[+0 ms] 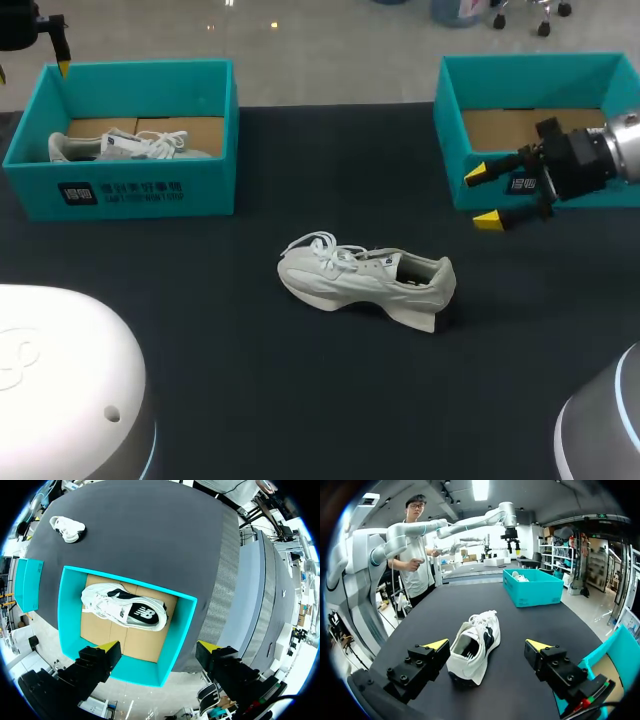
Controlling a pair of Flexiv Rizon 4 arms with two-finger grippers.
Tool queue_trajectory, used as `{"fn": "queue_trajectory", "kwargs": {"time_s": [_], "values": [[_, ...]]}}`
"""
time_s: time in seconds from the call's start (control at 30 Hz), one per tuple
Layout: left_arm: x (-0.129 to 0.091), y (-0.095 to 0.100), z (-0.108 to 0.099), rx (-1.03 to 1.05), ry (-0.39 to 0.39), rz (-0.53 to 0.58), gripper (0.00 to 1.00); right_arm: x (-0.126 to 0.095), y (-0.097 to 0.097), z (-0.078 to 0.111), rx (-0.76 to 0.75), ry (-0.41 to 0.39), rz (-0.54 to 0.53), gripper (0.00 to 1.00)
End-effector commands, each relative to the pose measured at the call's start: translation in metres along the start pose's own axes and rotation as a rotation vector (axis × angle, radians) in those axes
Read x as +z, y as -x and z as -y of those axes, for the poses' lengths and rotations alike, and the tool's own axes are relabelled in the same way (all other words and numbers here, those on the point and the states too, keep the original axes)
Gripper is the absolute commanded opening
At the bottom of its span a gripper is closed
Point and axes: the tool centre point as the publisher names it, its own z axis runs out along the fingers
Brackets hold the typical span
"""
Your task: Take the shoe out of the shoebox, open the shoe tongue, remove and reinsert the insole, then place the shoe into the shoebox
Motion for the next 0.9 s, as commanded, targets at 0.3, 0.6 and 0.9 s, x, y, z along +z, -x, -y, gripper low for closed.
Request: {"fn": "queue_trajectory", "kwargs": {"time_s": [0.3,0.6,0.9], "values": [[0.000,0.000,0.001,0.000,0.002,-0.002,1.00,-0.031,-0.013,0.033,-0.096,-0.025,0.087,1.00],[0.000,0.000,0.001,0.000,0.002,-0.002,1.00,-0.034,-0.014,0.039,-0.094,-0.028,0.087,1.00],[0.000,0.000,0.001,0.000,0.002,-0.002,1.00,-0.034,-0.014,0.039,-0.094,-0.028,0.087,1.00]]}}
